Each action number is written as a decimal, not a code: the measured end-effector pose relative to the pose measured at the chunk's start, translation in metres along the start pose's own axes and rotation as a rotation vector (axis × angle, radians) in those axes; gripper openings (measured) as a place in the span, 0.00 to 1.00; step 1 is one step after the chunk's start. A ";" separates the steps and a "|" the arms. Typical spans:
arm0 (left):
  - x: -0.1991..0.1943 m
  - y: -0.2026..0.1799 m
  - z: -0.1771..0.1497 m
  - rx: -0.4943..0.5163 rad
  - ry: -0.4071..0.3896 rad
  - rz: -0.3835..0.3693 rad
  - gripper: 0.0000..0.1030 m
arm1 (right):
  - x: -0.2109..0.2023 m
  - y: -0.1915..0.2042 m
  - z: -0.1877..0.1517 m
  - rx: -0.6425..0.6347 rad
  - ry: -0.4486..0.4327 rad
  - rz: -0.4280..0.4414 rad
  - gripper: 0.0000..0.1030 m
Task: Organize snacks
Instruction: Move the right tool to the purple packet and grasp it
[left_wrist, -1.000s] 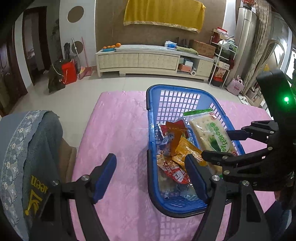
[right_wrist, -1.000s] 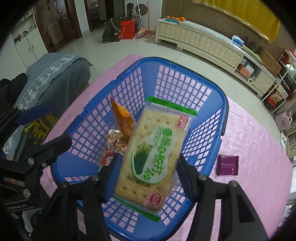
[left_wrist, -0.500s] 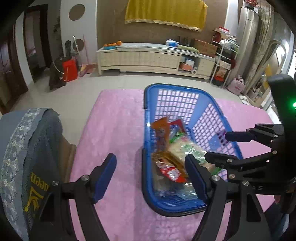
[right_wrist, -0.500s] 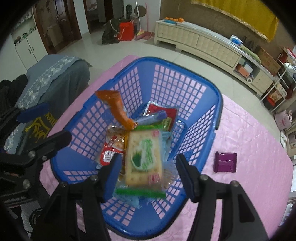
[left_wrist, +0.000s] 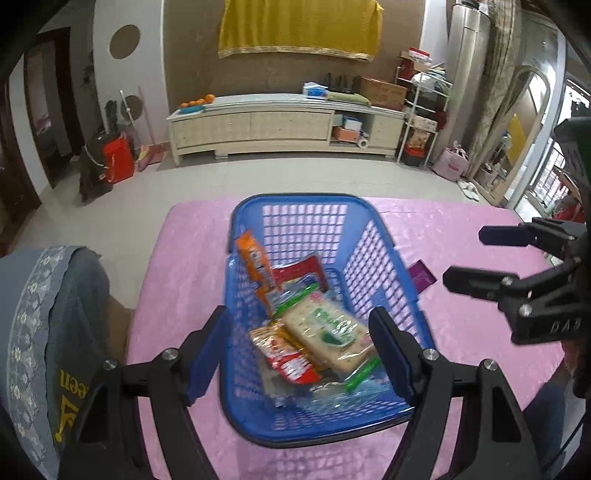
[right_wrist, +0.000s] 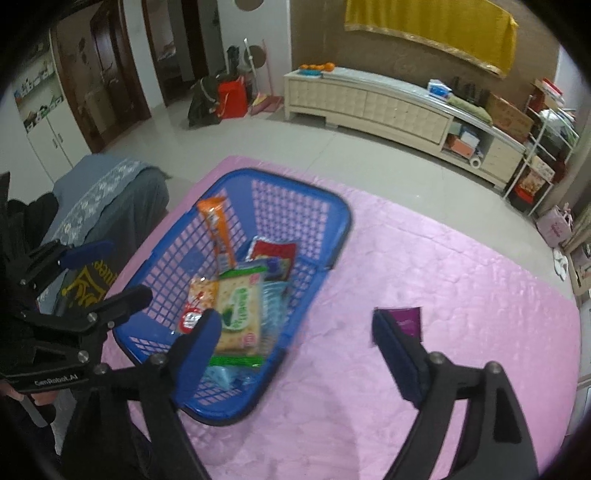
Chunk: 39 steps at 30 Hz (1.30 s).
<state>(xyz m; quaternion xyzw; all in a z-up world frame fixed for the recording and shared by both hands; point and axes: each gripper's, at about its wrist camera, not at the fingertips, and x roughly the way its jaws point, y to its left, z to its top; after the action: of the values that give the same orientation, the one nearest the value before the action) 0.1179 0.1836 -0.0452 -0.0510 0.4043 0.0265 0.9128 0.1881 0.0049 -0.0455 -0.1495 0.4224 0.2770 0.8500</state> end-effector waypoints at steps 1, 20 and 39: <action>0.000 -0.003 0.003 -0.001 -0.001 0.003 0.72 | -0.002 -0.006 0.000 0.010 -0.005 -0.003 0.87; 0.057 -0.026 0.037 -0.022 0.125 0.058 0.77 | 0.033 -0.101 -0.002 0.085 0.066 -0.032 0.88; 0.123 -0.026 0.042 -0.046 0.249 0.129 1.00 | 0.126 -0.147 -0.016 0.088 0.214 0.029 1.00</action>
<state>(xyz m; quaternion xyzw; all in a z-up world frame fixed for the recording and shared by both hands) 0.2338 0.1638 -0.1060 -0.0489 0.5163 0.0878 0.8505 0.3276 -0.0777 -0.1535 -0.1347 0.5248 0.2529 0.8016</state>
